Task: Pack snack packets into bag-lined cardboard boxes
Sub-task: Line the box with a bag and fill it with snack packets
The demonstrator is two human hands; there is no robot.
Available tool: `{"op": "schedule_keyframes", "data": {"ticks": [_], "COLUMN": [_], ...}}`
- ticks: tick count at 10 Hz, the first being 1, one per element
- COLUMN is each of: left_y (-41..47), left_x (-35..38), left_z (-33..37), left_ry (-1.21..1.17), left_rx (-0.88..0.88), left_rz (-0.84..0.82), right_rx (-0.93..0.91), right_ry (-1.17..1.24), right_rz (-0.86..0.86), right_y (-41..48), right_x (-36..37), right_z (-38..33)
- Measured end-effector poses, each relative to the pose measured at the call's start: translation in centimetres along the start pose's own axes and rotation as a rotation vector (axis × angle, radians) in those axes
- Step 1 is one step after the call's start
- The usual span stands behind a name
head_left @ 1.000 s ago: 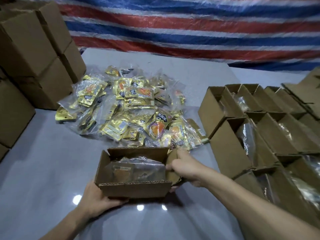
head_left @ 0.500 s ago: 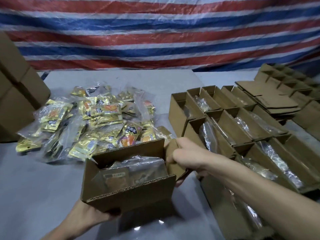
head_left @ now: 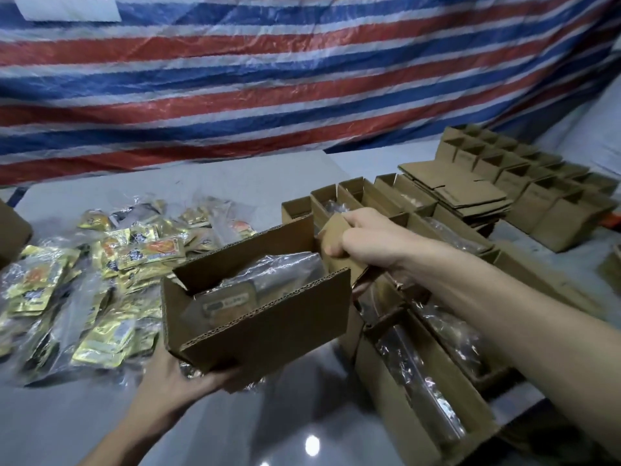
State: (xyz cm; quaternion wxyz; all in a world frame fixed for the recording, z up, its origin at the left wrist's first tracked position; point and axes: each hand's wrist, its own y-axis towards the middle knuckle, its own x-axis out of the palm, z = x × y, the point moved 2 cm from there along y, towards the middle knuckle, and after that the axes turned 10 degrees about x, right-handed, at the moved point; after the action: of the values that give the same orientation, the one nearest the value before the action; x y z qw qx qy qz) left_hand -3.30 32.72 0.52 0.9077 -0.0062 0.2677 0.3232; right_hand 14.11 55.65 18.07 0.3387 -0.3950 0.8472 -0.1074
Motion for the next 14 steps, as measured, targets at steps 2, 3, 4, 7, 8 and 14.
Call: {"op": "schedule_keyframes", "data": {"ticks": [2, 3, 4, 7, 8, 14], "left_y": [0.7, 1.9, 3.6, 15.6, 22.5, 42.9], "left_x": [-0.7, -2.1, -3.3, -5.1, -5.2, 3.4], "left_z": [5.9, 7.7, 8.2, 7.2, 5.8, 3.1], "left_ry": [-0.088, -0.114, -0.110, -0.076, -0.058, -0.272], "left_rx": [0.082, 0.234, 0.265, 0.259, 0.293, 0.101], "left_rz": [0.080, 0.048, 0.119, 0.318, 0.289, 0.009], "right_rx": [-0.120, -0.167, -0.193, -0.067, -0.093, -0.063], "right_ry": [-0.035, 0.008, 0.072, 0.313, 0.408, 0.591], "right_rz": [0.125, 0.150, 0.178, 0.027, 0.013, 0.468], "right_y": [0.3, 1.3, 3.2, 14.8, 20.0, 32.3], "right_x": [-1.9, -2.3, -2.3, -2.1, -4.0, -11.0], "right_z": [-0.6, -1.5, -2.9, -9.5, -11.1, -10.1]}}
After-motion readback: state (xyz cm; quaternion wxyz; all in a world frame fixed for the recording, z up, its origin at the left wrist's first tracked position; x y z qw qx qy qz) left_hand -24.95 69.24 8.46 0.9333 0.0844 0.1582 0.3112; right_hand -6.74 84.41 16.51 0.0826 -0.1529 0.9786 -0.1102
